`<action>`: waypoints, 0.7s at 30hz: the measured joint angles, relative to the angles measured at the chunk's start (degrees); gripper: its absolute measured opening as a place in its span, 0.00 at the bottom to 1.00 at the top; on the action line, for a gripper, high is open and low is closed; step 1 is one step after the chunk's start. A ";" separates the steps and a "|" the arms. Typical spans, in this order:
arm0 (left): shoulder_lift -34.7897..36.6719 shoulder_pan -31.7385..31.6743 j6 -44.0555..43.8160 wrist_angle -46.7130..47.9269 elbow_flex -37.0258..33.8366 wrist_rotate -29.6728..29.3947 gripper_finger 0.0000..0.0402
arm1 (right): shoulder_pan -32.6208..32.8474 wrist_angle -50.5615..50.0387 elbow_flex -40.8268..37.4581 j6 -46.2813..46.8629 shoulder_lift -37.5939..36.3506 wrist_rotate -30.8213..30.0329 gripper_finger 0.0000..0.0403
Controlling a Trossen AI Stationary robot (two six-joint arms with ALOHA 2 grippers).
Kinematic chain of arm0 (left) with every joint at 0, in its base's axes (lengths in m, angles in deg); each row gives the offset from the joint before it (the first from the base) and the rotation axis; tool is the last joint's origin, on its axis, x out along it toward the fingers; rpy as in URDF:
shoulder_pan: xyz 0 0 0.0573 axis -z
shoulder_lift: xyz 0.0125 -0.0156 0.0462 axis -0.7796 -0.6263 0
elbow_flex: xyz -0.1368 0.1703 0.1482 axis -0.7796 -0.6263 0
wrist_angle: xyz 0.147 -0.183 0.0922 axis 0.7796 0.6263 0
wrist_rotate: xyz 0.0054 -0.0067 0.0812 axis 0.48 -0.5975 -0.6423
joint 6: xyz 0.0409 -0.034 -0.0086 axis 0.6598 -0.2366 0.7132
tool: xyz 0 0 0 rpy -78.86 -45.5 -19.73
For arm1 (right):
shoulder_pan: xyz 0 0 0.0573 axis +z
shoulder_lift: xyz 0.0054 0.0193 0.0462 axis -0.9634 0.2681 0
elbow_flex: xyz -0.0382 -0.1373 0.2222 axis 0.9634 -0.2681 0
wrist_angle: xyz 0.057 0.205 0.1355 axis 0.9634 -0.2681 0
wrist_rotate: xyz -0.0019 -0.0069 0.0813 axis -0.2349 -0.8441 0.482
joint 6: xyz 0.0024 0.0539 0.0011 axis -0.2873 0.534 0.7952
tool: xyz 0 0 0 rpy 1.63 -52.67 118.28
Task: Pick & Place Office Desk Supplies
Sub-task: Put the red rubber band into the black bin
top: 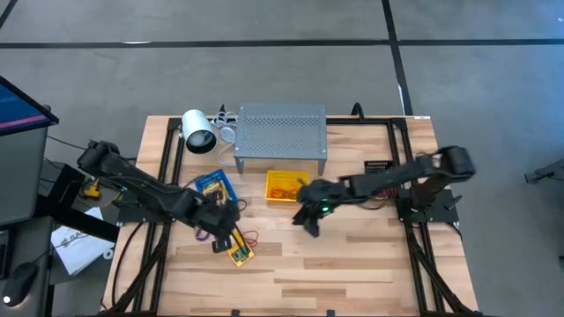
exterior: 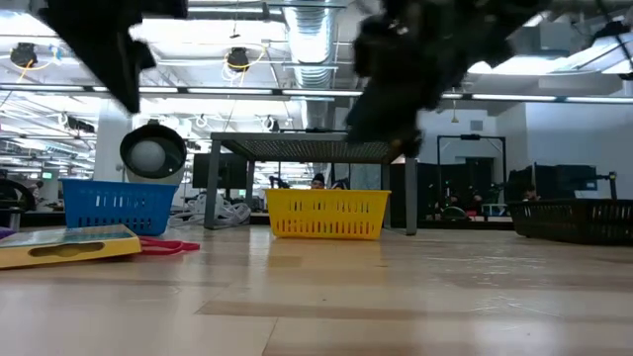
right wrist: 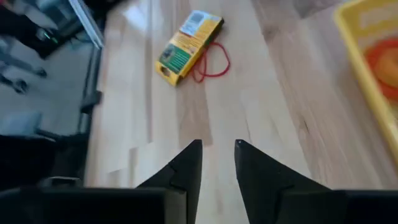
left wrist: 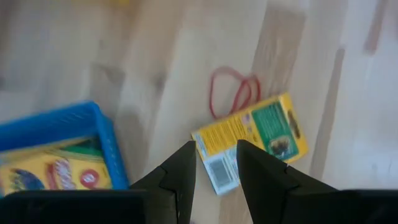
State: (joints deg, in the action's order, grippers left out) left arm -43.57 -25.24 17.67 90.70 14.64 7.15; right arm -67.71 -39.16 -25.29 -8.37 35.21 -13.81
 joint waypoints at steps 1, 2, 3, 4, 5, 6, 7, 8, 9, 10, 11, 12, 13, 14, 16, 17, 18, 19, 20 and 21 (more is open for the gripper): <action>1.48 0.43 -0.06 0.09 0.00 -1.90 0.28 | -0.02 -0.06 1.94 -1.14 2.56 0.54 0.23; 3.22 0.94 -0.32 0.15 0.00 -4.09 0.28 | -0.04 -0.29 4.09 -2.34 5.00 1.10 0.22; 5.09 1.60 -0.66 -0.18 0.00 -6.74 0.27 | 0.02 -0.48 6.45 -3.70 7.24 1.61 0.22; 6.91 2.52 -1.18 -0.72 0.00 -9.26 0.27 | 0.31 -0.94 8.81 -4.99 9.07 1.90 0.22; 8.77 3.74 -1.47 -1.99 -0.31 -11.68 0.26 | 0.67 -1.60 10.97 -6.34 10.39 2.08 0.22; 10.83 4.85 -1.49 -4.48 -1.28 -13.69 0.26 | 1.09 -2.32 13.10 -7.93 11.32 2.22 0.22; 12.71 5.89 -1.43 -7.69 -2.95 -15.10 0.26 | 1.45 -3.51 15.05 -9.30 11.76 2.20 0.22; 14.37 6.47 -1.05 -11.51 -5.10 -15.38 0.26 | 1.70 -5.23 16.75 -10.63 11.76 1.90 0.22; 15.60 6.63 -0.65 -15.51 -7.61 -14.63 0.25 | 2.02 -7.08 18.00 -12.04 11.30 0.79 0.22; 16.33 6.55 -0.41 -18.64 -10.14 -13.22 0.25 | 2.28 -9.40 18.90 -13.20 10.40 -0.79 0.22; 16.66 5.99 -0.38 -20.88 -12.57 -11.78 0.25 | 2.32 -11.61 19.55 -14.19 9.14 -2.63 0.22; 16.51 5.32 -0.30 -22.47 -14.79 -10.58 0.24 | 2.32 -13.55 19.71 -15.01 7.45 -4.63 0.22; 15.97 4.53 0.04 -24.12 -16.78 -9.05 0.24 | 2.30 -15.31 19.71 -15.38 5.50 -6.57 0.22; 15.01 3.56 0.89 -25.64 -18.38 -7.40 0.24 | 2.27 -16.06 19.78 -15.46 3.75 -8.26 0.22; 12.32 1.53 3.72 -28.79 -20.58 -4.45 0.24 | 2.21 -18.45 19.84 -15.56 0.40 -11.34 0.22; 10.64 0.42 5.34 -30.36 -20.99 -3.14 0.24 | 2.23 -18.56 19.84 -15.54 -0.89 -11.99 0.22; 8.94 -0.76 6.86 -31.39 -21.03 -1.91 0.24 | 2.38 -18.93 19.84 -15.11 -2.04 -12.58 0.22; 7.26 -1.95 8.26 -32.09 -20.90 -0.80 0.24 | 2.59 -19.49 19.82 -14.41 -3.02 -12.70 0.22; 5.40 -3.16 9.44 -33.00 -20.70 0.57 0.24 | 2.64 -19.65 19.82 -13.83 -3.94 -12.72 0.22; 3.61 -4.30 10.78 -33.92 -20.47 2.27 0.24 | 2.74 -20.34 19.82 -13.33 -4.70 -12.72 0.22</action>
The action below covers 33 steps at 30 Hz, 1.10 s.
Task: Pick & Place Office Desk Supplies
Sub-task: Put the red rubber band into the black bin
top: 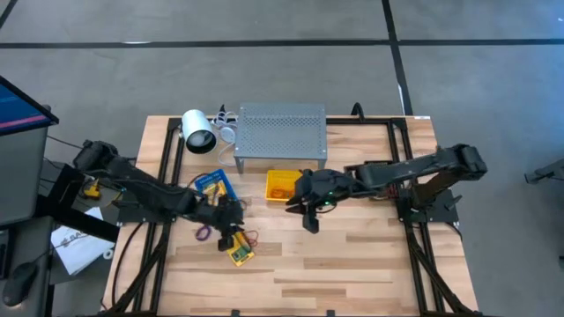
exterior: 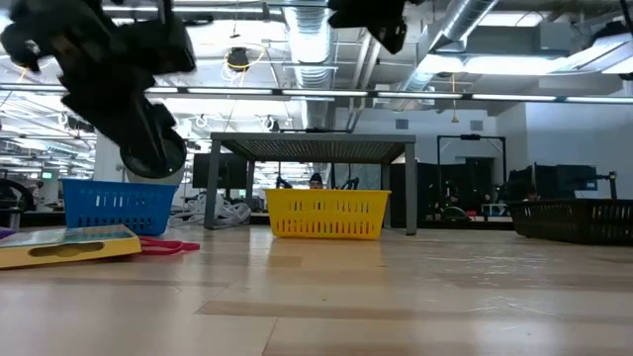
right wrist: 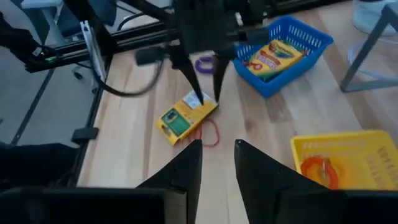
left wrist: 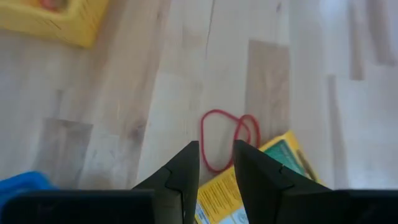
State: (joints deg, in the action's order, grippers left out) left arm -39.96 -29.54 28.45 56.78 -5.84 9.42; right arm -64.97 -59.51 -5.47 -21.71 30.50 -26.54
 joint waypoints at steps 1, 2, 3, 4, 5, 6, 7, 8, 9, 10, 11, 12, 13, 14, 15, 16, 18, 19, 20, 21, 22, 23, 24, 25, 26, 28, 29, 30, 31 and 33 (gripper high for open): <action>-1.44 -0.96 1.37 -0.55 0.14 1.89 0.24 | 0.22 -0.87 0.00 0.66 -0.50 -0.03 0.22; -2.92 -1.89 2.33 -1.22 0.53 3.83 0.24 | 0.45 -1.43 0.00 1.01 -0.83 -0.07 0.22; -4.34 -2.59 3.05 -2.02 1.09 5.47 0.24 | 0.71 -2.51 0.00 1.39 -0.98 -0.33 0.22; -5.39 -3.17 3.98 -2.05 1.56 6.97 0.24 | 0.87 -3.28 -0.04 1.86 -0.99 -0.73 0.22; -6.49 -3.77 4.75 -1.85 2.07 8.44 0.24 | 1.05 -3.83 -0.04 2.17 -0.96 -1.12 0.22; -7.53 -4.10 5.35 -1.83 2.51 9.85 0.24 | 1.26 -4.61 -0.04 2.35 -1.00 -1.21 0.22; -8.45 -4.34 5.79 -1.70 2.80 11.32 0.24 | 1.49 -5.48 -0.04 2.62 -1.10 -1.25 0.22; -9.45 -4.58 6.53 -1.68 3.19 12.91 0.24 | 1.64 -6.16 -0.04 2.73 -1.16 -1.28 0.22; -10.48 -4.59 7.14 -1.73 3.56 14.32 0.24 | 1.82 -6.61 -0.04 2.86 -1.18 -1.39 0.22; -11.47 -4.53 7.45 -1.64 3.90 15.53 0.24 | 1.84 -7.08 -0.04 2.91 -1.18 -1.43 0.22; -12.52 -4.47 7.79 -1.66 4.33 16.28 0.24 | 1.85 -7.21 -0.07 2.91 -1.18 -1.45 0.22; -13.42 -4.30 8.15 -1.70 4.62 16.48 0.24 | 1.85 -7.09 -0.07 2.89 -1.18 -1.45 0.22; -14.35 -4.23 8.33 -1.39 5.07 16.50 0.24 | 1.83 -7.06 -0.07 2.88 -1.18 -1.54 0.22; -15.33 -4.19 8.54 -1.57 5.64 16.52 0.24 | 1.81 -7.04 -0.07 2.88 -1.18 -1.61 0.22; -16.10 -4.19 8.81 -1.72 6.09 16.53 0.24 | 1.77 -7.02 -0.07 2.86 -1.18 -1.63 0.22; -16.79 -4.19 9.11 -1.72 6.62 16.46 0.24 | 1.76 -7.05 -0.07 2.86 -1.18 -1.73 0.22; -18.19 -4.21 10.04 -2.52 7.58 16.37 0.24 | 1.80 -6.97 -0.07 2.86 -1.18 -1.76 0.22; -18.75 -4.21 10.33 -2.75 8.07 16.33 0.24 | 1.81 -6.98 -0.07 2.84 -1.18 -1.76 0.22; -19.24 -4.21 10.82 -2.97 8.51 16.31 0.24 | 1.82 -6.98 -0.07 2.84 -1.18 -1.74 0.22; -19.86 -4.18 11.40 -3.03 9.04 16.31 0.24 | 1.88 -6.98 -0.07 2.86 -1.18 -1.74 0.22; -20.64 -4.04 11.81 -3.14 9.62 16.21 0.24 | 2.11 -6.91 -0.07 2.86 -1.18 -1.73 0.22; -21.18 -4.01 12.58 -2.94 9.75 16.07 0.24 | 2.21 -6.86 -0.07 2.84 -1.18 -1.74 0.22; -21.97 -3.93 12.92 -2.62 9.84 16.05 0.24 | 2.44 -6.85 -0.07 2.84 -1.18 -1.74 0.22; -23.03 -3.72 13.08 -2.78 10.06 15.58 0.24 | 2.63 -6.83 -0.07 2.85 -1.18 -1.74 0.22; -23.54 -3.58 13.33 -2.82 10.22 15.26 0.24 | 2.89 -6.83 -0.07 2.84 -1.18 -1.74 0.22; -24.81 -3.08 14.43 -2.92 10.35 14.69 0.24 | 3.37 -6.65 -0.07 2.84 -1.18 -1.66 0.22; -25.38 -2.88 14.59 -2.94 10.37 14.42 0.24 | 3.63 -6.60 -0.07 2.84 -1.18 -1.58 0.22; -25.80 -2.68 14.60 -2.91 10.40 14.00 0.24 | 3.79 -6.46 -0.07 2.84 -1.18 -1.56 0.22; -25.90 -2.38 14.60 -2.86 10.39 13.26 0.24 | 4.04 -6.31 -0.07 2.86 -1.18 -1.56 0.22; -25.97 -1.89 14.92 -2.88 10.35 11.35 0.23 | 4.18 -6.35 -0.07 3.06 -1.18 -1.57 0.22</action>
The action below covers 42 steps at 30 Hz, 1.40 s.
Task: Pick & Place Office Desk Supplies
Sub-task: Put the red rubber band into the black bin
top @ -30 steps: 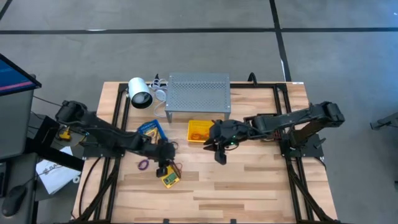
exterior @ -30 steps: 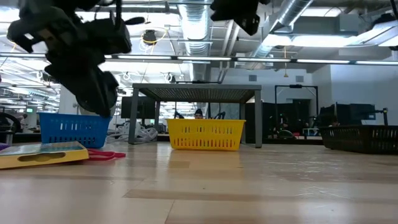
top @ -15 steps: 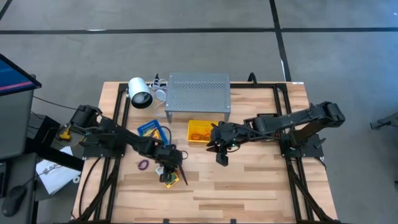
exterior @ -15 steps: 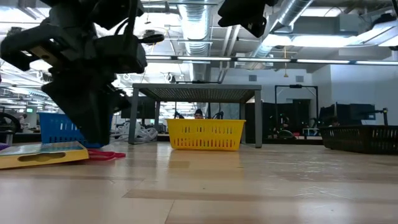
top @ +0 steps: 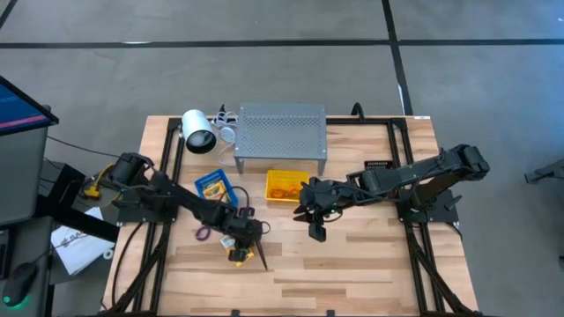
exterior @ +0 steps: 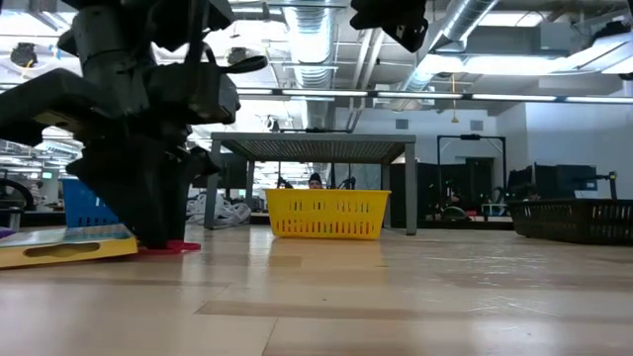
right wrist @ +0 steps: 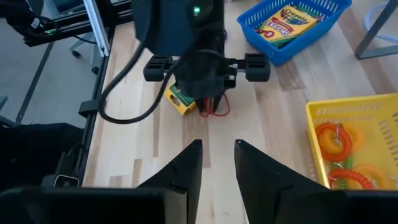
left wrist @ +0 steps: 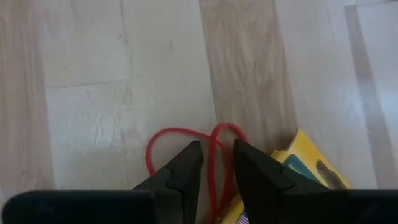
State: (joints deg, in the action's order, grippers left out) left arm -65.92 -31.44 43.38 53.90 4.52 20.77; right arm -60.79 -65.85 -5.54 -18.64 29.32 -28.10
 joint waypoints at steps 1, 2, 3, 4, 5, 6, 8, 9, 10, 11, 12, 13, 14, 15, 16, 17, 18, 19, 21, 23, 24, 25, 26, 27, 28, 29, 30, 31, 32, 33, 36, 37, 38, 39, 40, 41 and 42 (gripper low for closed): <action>-0.02 0.26 0.22 -0.04 -0.02 -1.42 0.23 | 0.17 -0.02 0.00 0.06 0.00 -0.02 0.22; -0.01 0.52 0.31 -0.12 -0.04 -2.57 0.22 | 0.26 -0.07 0.00 0.06 0.00 -0.02 0.22; 0.01 0.69 0.74 -0.17 -0.07 -3.18 0.20 | 0.40 -0.07 0.00 0.09 0.00 -0.02 0.22; 0.02 0.78 0.97 -0.27 -0.08 -3.40 0.17 | 0.54 -0.07 0.00 0.11 0.00 -0.06 0.22; 0.02 0.81 1.00 -0.51 -0.09 -3.45 0.13 | 0.69 -0.13 0.00 0.13 0.00 -0.10 0.22; 0.01 0.81 1.03 -0.80 -0.11 -3.59 0.08 | 0.92 -0.15 0.00 0.20 0.00 -0.17 0.22; -0.04 0.83 0.99 -1.33 -0.13 -3.79 0.03 | 1.04 -0.21 0.00 0.24 0.00 -0.17 0.22; -0.04 0.83 0.97 -1.65 -0.15 -3.81 0.02 | 1.04 -0.35 0.00 0.28 0.00 -0.17 0.22; 0.06 0.83 0.73 -1.71 -0.09 -3.83 0.01 | 1.04 -0.64 0.00 0.53 0.00 -0.17 0.22; 0.26 0.83 0.42 -1.62 -0.03 -3.83 0.01 | 1.02 -0.96 0.00 0.72 0.00 -0.18 0.22; 0.47 0.83 -0.12 -1.35 0.19 -3.82 0.01 | 1.00 -1.32 0.00 1.00 0.00 -0.20 0.22; 0.96 0.83 -0.39 -0.98 0.45 -3.89 0.01 | 0.99 -1.57 0.00 1.30 0.00 -0.29 0.22; 1.82 0.85 -0.50 -0.67 0.49 -4.06 0.01 | 0.95 -1.82 0.00 1.63 0.00 -0.54 0.22; 2.57 0.96 -0.63 -0.24 0.41 -4.64 0.00 | 0.97 -2.09 0.00 1.85 0.00 -1.09 0.22; 3.58 0.98 -0.81 0.19 0.33 -5.32 0.00 | 0.98 -2.34 0.00 2.02 0.00 -1.23 0.22; 5.01 0.97 -0.82 0.26 0.32 -6.05 0.00 | 1.02 -2.64 0.00 2.03 -0.05 -1.26 0.22; 6.86 0.97 -0.86 0.39 0.36 -6.66 0.00 | 1.02 -3.12 -0.01 2.03 -0.24 -1.26 0.22; 8.54 0.94 -0.92 0.28 0.45 -6.85 0.00 | 1.01 -3.40 -0.04 2.10 -0.43 -1.28 0.22; 11.60 0.92 -0.99 0.11 0.52 -7.52 0.00 | 1.02 -3.45 -0.02 2.14 -1.00 -1.67 0.22; 14.83 0.92 -1.00 -0.05 0.46 -8.00 0.00 | 1.02 -4.21 -0.05 2.14 -1.95 -2.75 0.22; 16.71 0.92 -1.01 -0.09 0.48 -8.59 0.00 | 1.07 -4.52 -0.02 2.09 -2.70 -3.45 0.22; 18.35 0.83 -0.98 -0.57 0.50 -9.34 0.00 | 1.35 -5.78 -0.04 2.04 -3.61 -4.29 0.22; 19.83 0.67 -0.93 -1.06 0.52 -9.95 0.00 | 1.45 -6.16 -0.04 2.02 -4.46 -4.94 0.22; 21.12 0.64 -0.81 -1.15 0.52 -10.40 0.00 | 1.60 -6.01 -0.04 1.94 -5.33 -5.89 0.22; 22.28 0.32 -0.66 -1.91 0.52 -10.46 0.00 | 1.83 -6.60 -0.04 1.91 -6.26 -6.75 0.22; 23.36 -0.06 -0.17 -2.91 0.52 -10.47 0.00 | 2.15 -6.76 -0.04 1.88 -7.18 -7.38 0.22; 24.30 -0.48 0.39 -4.09 0.52 -10.51 0.00 | 2.44 -6.63 -0.04 1.80 -8.20 -7.66 0.22; 25.12 -1.09 1.04 -5.60 0.55 -10.61 0.00 | 2.81 -6.71 -0.04 1.78 -9.23 -8.29 0.22; 25.62 -1.74 1.61 -7.13 0.55 -10.89 0.00 | 3.15 -6.71 -0.04 1.77 -10.22 -9.06 0.22; 25.75 -2.56 2.43 -9.22 0.55 -10.89 0.00 | 3.63 -6.83 -0.04 1.77 -11.14 -10.31 0.22; 25.79 -5.31 4.42 -15.32 0.55 -10.52 0.00 | 4.85 -7.68 -0.04 2.02 -13.72 -13.64 0.22; 25.81 -6.32 5.18 -17.49 0.55 -9.96 0.00 | 5.11 -8.06 -0.04 2.15 -14.52 -14.34 0.22; 25.61 -7.48 5.52 -19.69 0.55 -9.19 0.00 | 5.36 -8.52 -0.04 2.21 -15.28 -14.84 0.22; 25.24 -8.76 5.73 -22.00 0.59 -8.23 0.00 | 5.59 -8.89 -0.04 2.74 -15.98 -15.03 0.22; 25.12 -10.00 5.78 -23.41 0.59 -6.93 0.00 | 5.75 -9.48 -0.04 3.43 -16.69 -15.22 0.22; 25.02 -11.25 5.81 -24.74 0.58 -5.58 0.00 | 5.91 -10.29 -0.04 4.15 -17.29 -15.52 0.22; 24.27 -12.50 5.88 -26.09 1.18 -4.27 0.00 | 5.90 -10.97 -0.03 4.61 -17.79 -16.24 0.22</action>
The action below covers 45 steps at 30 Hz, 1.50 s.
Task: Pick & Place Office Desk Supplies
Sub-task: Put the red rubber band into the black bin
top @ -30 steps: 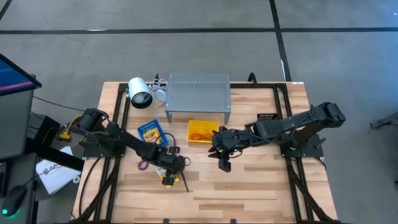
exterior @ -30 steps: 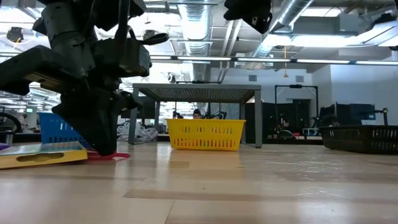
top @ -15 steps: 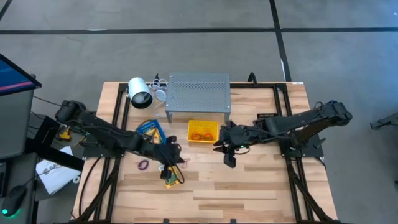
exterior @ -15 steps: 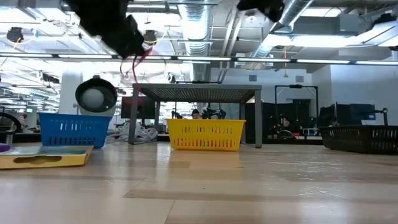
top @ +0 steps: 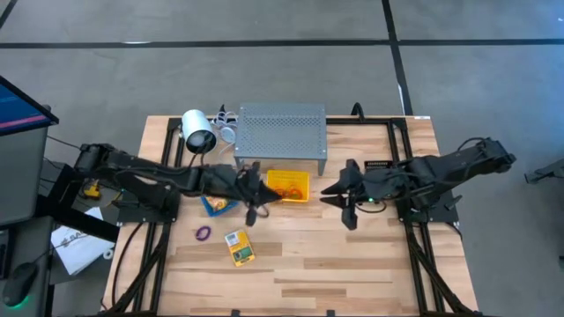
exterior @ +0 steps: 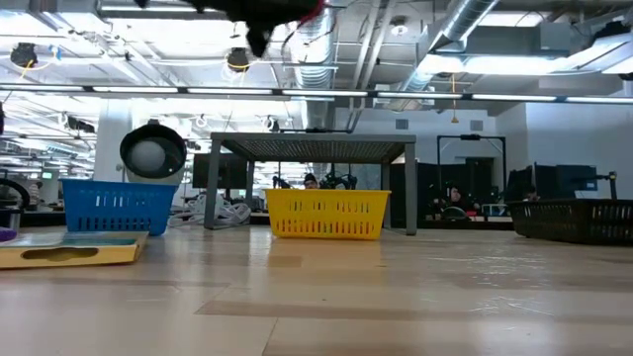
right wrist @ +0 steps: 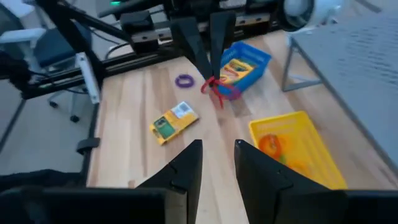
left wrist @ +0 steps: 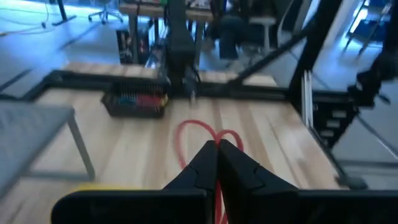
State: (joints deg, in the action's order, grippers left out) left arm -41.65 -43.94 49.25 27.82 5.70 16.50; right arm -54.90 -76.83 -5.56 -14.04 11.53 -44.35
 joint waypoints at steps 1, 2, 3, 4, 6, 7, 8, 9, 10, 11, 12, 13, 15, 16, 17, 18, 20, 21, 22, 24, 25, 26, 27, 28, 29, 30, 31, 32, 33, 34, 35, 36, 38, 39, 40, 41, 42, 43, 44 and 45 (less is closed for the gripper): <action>-0.93 -1.08 0.10 -0.36 1.17 0.99 0.00 | 0.04 -1.04 0.00 0.46 -0.43 -0.64 0.22; -1.72 -1.87 0.36 0.44 2.17 1.84 0.00 | 0.16 -2.14 0.00 0.89 -0.74 -1.26 0.22; -2.89 -2.51 1.03 1.18 3.45 2.64 0.00 | 0.35 -2.64 0.00 1.35 -0.87 -1.72 0.22; -4.70 -2.84 1.89 0.97 5.36 3.34 0.00 | 0.36 -3.10 0.02 1.73 -1.02 -1.79 0.22; -8.37 -3.31 3.72 2.34 9.50 4.25 0.00 | 0.37 -4.40 0.00 2.08 -1.15 -1.77 0.22; -10.37 -3.48 4.58 3.73 11.89 4.43 0.00 | 0.37 -4.12 0.03 2.08 -1.09 -1.78 0.22; -12.55 -3.64 5.40 4.82 14.29 4.51 0.00 | 0.42 -4.35 0.04 2.08 -1.09 -1.78 0.22; -14.81 -3.98 6.07 5.74 16.71 4.63 0.00 | 0.64 -4.80 0.01 2.08 -1.09 -1.80 0.22; -16.72 -4.38 6.90 7.15 18.79 4.80 0.00 | 0.74 -4.78 0.00 2.10 -1.09 -1.87 0.22; -18.70 -4.79 7.30 8.76 20.81 5.02 0.00 | 0.74 -4.68 0.00 2.10 -1.11 -2.43 0.22; -20.68 -5.34 7.57 8.86 22.83 5.60 0.00 | 0.76 -4.84 0.00 2.12 -1.13 -2.95 0.22; -22.40 -5.94 7.83 9.17 24.54 6.55 0.00 | 0.76 -5.15 0.00 2.14 -1.26 -3.03 0.22; -25.33 -7.01 8.44 9.24 27.57 8.62 0.00 | 0.79 -6.11 0.00 2.75 -1.68 -3.09 0.22; -26.97 -7.54 8.67 9.11 29.28 9.28 0.00 | 0.78 -6.99 0.00 3.08 -2.08 -3.28 0.22; -28.24 -8.02 8.76 8.93 30.63 9.64 0.00 | 0.81 -8.17 0.00 3.43 -2.44 -3.43 0.22; -29.36 -8.51 9.04 9.39 31.66 10.01 0.00 | 0.81 -9.08 0.00 3.77 -2.82 -3.64 0.22; -32.02 -9.42 9.94 9.06 34.66 11.64 0.00 | 0.95 -11.46 0.00 4.92 -3.83 -5.14 0.22; -32.84 -9.85 10.03 9.44 35.56 12.62 0.00 | 1.07 -12.49 0.00 5.36 -4.45 -5.97 0.22; -33.91 -10.18 10.08 9.28 36.91 13.57 0.00 | 1.11 -13.01 0.00 5.70 -5.19 -6.66 0.22; -35.68 -10.76 10.09 9.12 38.96 15.48 0.00 | 1.17 -14.60 0.00 6.92 -6.77 -7.68 0.22; -36.18 -10.96 10.08 9.24 39.50 16.31 0.00 | 1.30 -14.78 0.00 7.52 -7.47 -8.17 0.22; -36.57 -11.11 10.08 9.59 39.71 16.84 0.00 | 1.47 -15.05 0.00 8.06 -8.14 -8.85 0.22; -36.87 -11.12 10.07 9.47 39.92 16.99 0.00 | 1.64 -15.82 0.00 8.63 -8.75 -9.15 0.22; -36.92 -11.11 10.08 9.50 39.93 17.02 0.00 | 1.80 -16.57 0.00 9.28 -9.27 -9.12 0.22; -36.68 -10.97 10.08 10.01 39.91 17.05 0.00 | 1.84 -17.36 0.00 10.06 -9.70 -9.08 0.22; -36.33 -10.73 10.18 10.21 39.91 17.05 0.00 | 1.86 -18.24 0.00 10.88 -9.90 -9.06 0.22; -35.85 -10.55 10.28 10.16 39.91 17.07 0.00 | 1.88 -18.56 -0.18 11.42 -9.88 -9.06 0.22; -34.89 -10.39 10.35 10.65 39.91 17.07 0.00 | 1.85 -18.43 -0.56 11.54 -9.74 -8.97 0.22; -34.01 -10.14 10.39 10.99 39.89 17.09 0.00 | 1.85 -18.40 -1.08 11.54 -9.43 -8.85 0.22; -33.09 -9.89 10.43 10.53 39.93 17.12 0.00 | 1.84 -18.42 -1.44 11.50 -8.85 -8.86 0.22; -31.91 -9.58 10.45 11.33 39.95 17.14 0.00 | 1.81 -18.41 -1.53 10.94 -8.15 -8.85 0.22; -30.74 -9.19 10.48 12.30 39.95 17.14 0.00 | 1.81 -18.34 -1.53 9.97 -7.35 -8.94 0.22; -28.90 -8.54 10.77 12.72 39.95 17.14 0.00 | 1.81 -16.92 -1.57 6.88 -6.04 -8.84 0.22; -28.16 -8.24 10.84 12.92 39.97 17.12 0.00 | 1.87 -15.20 -1.57 4.91 -5.40 -8.66 0.23; -27.59 -7.99 10.76 13.63 39.97 17.14 0.00 | 1.92 -13.23 -1.57 2.99 -4.87 -8.52 0.23; -27.45 -7.78 10.49 13.49 39.97 17.22 0.00 | 1.97 -11.71 -1.57 1.33 -4.57 -8.46 0.24; -27.32 -7.48 10.28 13.61 39.98 17.29 0.00 | 2.05 -10.57 -1.57 0.16 -4.31 -8.46 0.25; -27.05 -7.16 10.18 14.88 39.93 17.33 0.00 | 2.13 -9.59 -1.57 -0.86 -4.11 -8.47 0.26; -26.92 -6.82 10.16 15.63 39.89 17.34 0.00 | 2.06 -8.90 -1.57 -1.95 -3.96 -8.47 0.27; -26.92 -6.51 10.13 15.71 39.90 17.28 0.00 | 2.03 -8.76 -1.57 -2.74 -3.88 -8.45 0.29</action>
State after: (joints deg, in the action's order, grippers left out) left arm -68.57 -50.46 59.38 43.52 45.60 33.78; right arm -52.87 -85.59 -7.13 -16.78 7.65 -52.80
